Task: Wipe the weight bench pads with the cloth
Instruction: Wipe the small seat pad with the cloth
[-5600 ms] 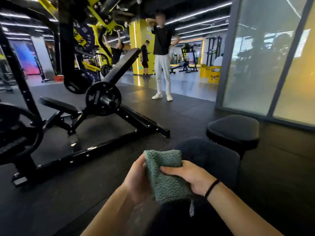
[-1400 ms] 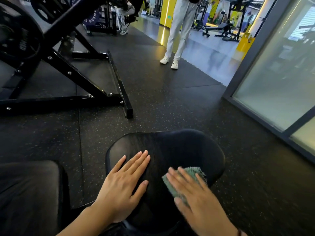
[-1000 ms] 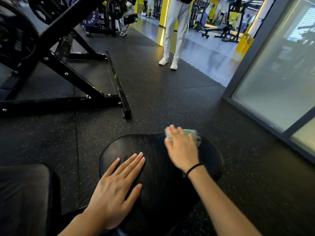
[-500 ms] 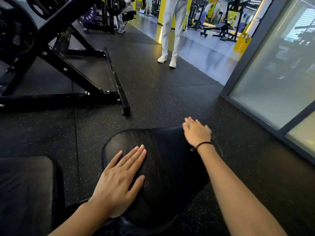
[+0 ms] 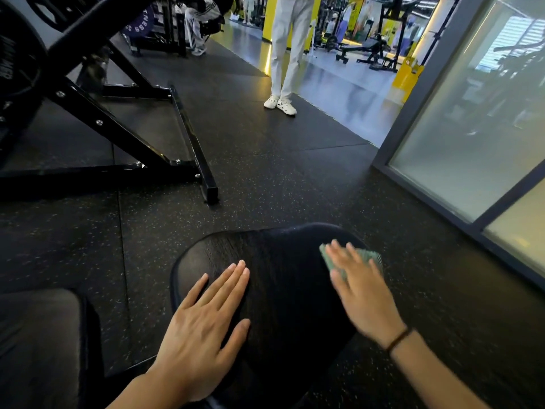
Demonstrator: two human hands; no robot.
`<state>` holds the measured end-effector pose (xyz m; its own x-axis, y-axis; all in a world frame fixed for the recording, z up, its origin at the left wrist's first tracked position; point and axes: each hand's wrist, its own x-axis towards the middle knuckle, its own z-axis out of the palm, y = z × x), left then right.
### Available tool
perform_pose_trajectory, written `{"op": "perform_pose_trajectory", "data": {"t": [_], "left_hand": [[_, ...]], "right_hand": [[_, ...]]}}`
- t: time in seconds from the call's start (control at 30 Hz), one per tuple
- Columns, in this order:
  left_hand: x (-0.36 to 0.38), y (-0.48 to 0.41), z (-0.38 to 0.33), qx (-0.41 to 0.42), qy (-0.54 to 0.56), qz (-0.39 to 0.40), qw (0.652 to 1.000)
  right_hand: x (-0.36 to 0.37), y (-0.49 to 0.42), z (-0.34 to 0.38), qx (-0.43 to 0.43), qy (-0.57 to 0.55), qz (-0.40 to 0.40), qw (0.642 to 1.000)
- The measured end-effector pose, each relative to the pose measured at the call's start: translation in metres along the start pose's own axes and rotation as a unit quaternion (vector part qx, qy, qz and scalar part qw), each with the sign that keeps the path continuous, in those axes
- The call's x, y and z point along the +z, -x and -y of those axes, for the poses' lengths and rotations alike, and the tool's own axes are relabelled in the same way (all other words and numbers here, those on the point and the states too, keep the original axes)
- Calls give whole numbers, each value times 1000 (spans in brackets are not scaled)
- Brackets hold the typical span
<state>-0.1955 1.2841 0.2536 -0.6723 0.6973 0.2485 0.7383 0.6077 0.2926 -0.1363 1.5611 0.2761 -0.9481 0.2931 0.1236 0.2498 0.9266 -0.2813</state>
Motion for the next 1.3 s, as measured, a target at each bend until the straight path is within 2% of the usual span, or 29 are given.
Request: {"op": "perform_pose_trajectory", "data": {"t": [0.13,0.23,0.3,0.4,0.47,0.53,0.6,0.73,0.8,0.87,0.97,1.03,1.1,1.3], "left_hand": [[-1,-1,-1,-3,-5,2,1000],[-1,0,-3,-1,-14,2,1000],[-1,0,-3,-3,-15,2,1000],[0,0,-3,-4,-17,6,1000],[1,0,-3,-4,-16,6,1000],[1,1,-4,-2,-9,-3,1000],[-1,-1,-3,0,-6,-8,1000],[-1,-3,-3,-3,-37,4,999],[-2,-2,-4,-5,-48,9,999],[-3,-1,-5,-4,-51,13,999],[-3,0,-5,-6,-40,14,999],[-3,0,-6,-8,-31,16,999],[-4,-1,-7,-6,-27,13,1000],[-4,-2,-5,-6,-21,16,1000]], "right_hand": [[9,-94,-9,71,53,16,996],[13,-114,16,83,53,26,995],[19,-81,41,30,39,19,999],[21,28,88,-105,14,26,994],[18,83,97,-164,6,29,986],[12,81,90,-180,24,59,982],[13,39,86,-188,18,60,980],[35,-67,100,-134,36,65,988],[39,-88,110,-96,39,73,992],[37,-71,108,-100,40,62,992],[20,16,89,-149,9,56,987],[6,78,77,-146,-18,92,985],[-2,94,68,-133,-26,125,983],[19,-57,71,-77,47,64,994]]}}
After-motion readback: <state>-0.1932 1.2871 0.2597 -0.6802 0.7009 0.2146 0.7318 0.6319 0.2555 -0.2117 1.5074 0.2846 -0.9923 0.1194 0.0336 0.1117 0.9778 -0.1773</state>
